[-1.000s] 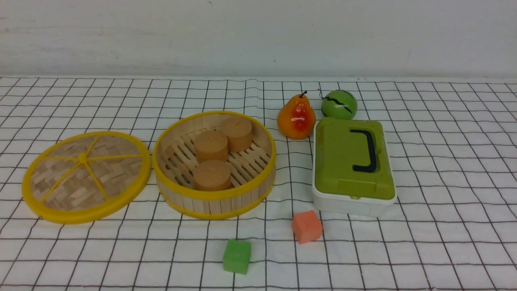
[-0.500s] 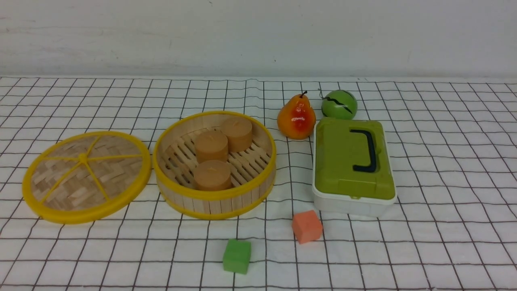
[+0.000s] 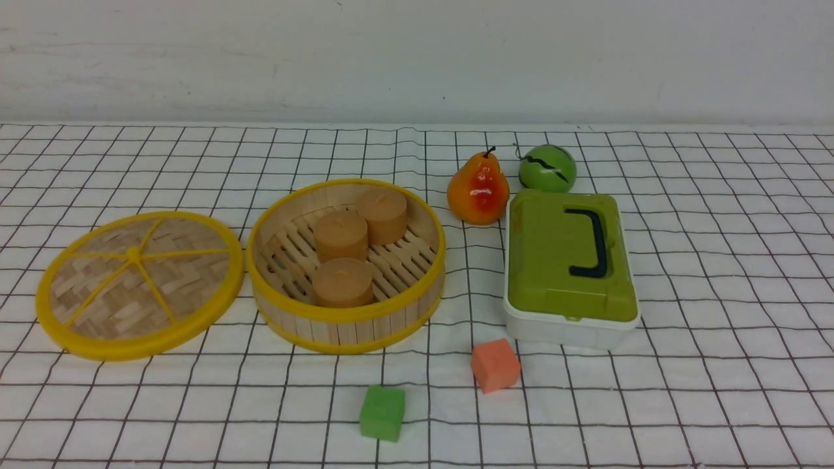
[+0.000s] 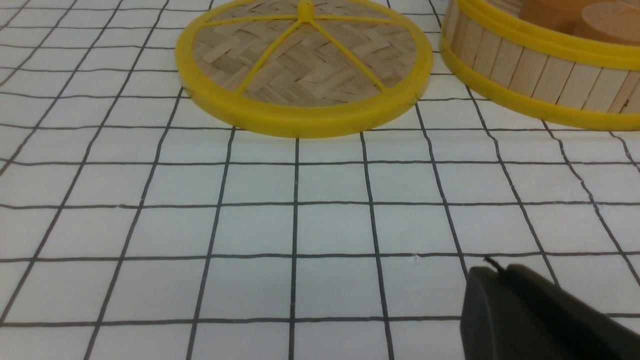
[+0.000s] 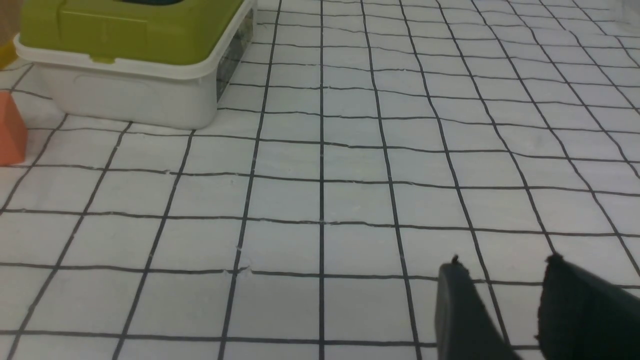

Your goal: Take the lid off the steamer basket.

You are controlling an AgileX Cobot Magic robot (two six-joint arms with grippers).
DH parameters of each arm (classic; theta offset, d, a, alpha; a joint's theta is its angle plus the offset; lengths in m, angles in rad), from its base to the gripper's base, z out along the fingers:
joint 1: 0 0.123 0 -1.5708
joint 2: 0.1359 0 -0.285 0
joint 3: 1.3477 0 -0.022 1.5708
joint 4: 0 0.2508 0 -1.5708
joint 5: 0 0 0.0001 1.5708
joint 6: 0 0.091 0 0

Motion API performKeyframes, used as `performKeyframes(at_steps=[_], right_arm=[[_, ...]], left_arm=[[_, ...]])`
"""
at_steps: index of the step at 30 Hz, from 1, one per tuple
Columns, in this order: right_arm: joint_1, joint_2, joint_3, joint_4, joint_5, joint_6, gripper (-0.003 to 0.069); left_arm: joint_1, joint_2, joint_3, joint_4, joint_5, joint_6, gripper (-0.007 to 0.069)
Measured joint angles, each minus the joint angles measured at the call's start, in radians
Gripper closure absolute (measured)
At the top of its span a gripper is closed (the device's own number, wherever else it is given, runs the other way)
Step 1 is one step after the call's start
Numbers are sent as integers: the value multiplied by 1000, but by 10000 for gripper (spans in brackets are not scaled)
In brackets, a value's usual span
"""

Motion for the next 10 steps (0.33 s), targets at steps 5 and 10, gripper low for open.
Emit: performKeyframes(at_steps=[5, 10], right_arm=[[0, 0, 0, 0, 0, 0, 419], [0, 0, 0, 0, 0, 0, 419]], left_arm=[[0, 0, 0, 0, 0, 0, 605], [0, 0, 0, 0, 0, 0, 600]])
